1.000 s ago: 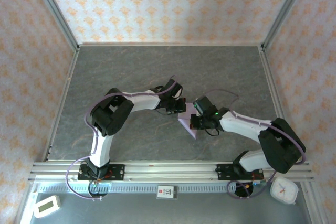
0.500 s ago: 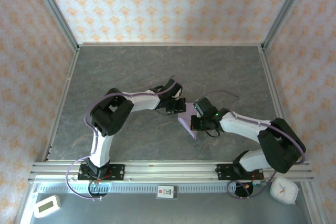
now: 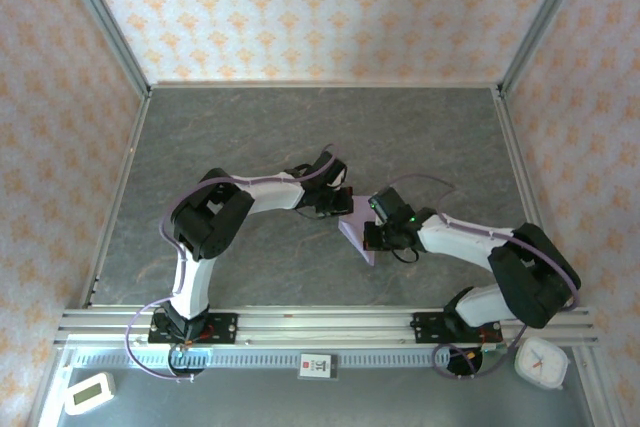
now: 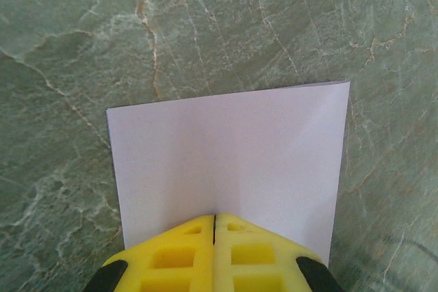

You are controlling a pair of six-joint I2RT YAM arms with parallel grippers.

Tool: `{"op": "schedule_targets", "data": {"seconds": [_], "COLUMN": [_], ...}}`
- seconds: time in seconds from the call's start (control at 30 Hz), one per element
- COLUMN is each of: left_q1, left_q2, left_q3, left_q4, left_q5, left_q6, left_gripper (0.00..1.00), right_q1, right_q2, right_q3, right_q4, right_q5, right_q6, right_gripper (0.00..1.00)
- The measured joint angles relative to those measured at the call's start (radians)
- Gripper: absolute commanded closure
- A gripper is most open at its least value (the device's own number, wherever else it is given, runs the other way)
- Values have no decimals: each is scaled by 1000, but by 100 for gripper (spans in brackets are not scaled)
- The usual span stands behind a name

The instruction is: Fold a paper plane with a square sheet of paper (pick it up from the middle)

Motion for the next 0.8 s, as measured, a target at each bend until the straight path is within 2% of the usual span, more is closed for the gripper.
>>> {"op": "schedule_targets", "data": {"seconds": [0.8], "left_q1": [-3], "left_q2": [-6], "left_q3": [-12], "left_q4": [13], "left_q5": [-10], "left_q6": [0], "left_gripper": [100], "right_q1": [0], "right_q2": [40], "right_q3": [32], "right_q4": [0], "right_q5": [6], "right_q6": [-3], "right_gripper": [100]}}
